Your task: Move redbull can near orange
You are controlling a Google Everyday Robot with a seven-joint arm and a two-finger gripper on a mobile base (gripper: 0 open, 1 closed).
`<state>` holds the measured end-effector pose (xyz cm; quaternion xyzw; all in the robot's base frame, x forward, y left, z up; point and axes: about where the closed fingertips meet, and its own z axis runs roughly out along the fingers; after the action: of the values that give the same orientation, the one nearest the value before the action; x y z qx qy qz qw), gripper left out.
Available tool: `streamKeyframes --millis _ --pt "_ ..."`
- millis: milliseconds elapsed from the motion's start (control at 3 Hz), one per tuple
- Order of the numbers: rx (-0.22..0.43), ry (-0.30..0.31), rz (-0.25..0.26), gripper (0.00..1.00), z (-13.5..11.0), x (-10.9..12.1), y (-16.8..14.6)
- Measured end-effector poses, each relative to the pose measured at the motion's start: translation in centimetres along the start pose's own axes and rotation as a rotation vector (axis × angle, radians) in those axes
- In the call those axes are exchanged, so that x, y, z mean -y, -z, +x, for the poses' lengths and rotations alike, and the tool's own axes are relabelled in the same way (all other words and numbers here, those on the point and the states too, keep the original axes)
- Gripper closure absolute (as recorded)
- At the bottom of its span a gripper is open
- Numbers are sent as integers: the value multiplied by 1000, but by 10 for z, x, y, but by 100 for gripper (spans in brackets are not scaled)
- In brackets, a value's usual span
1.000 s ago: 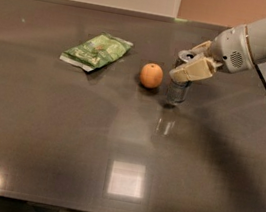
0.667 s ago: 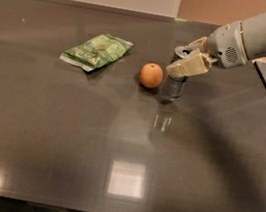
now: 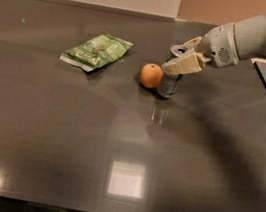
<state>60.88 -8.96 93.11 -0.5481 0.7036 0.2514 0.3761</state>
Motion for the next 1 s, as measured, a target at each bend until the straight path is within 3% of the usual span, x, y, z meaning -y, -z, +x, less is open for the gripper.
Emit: streamKeyframes --millis 1000 --pt "-4 23 -10 18 11 3 -13"
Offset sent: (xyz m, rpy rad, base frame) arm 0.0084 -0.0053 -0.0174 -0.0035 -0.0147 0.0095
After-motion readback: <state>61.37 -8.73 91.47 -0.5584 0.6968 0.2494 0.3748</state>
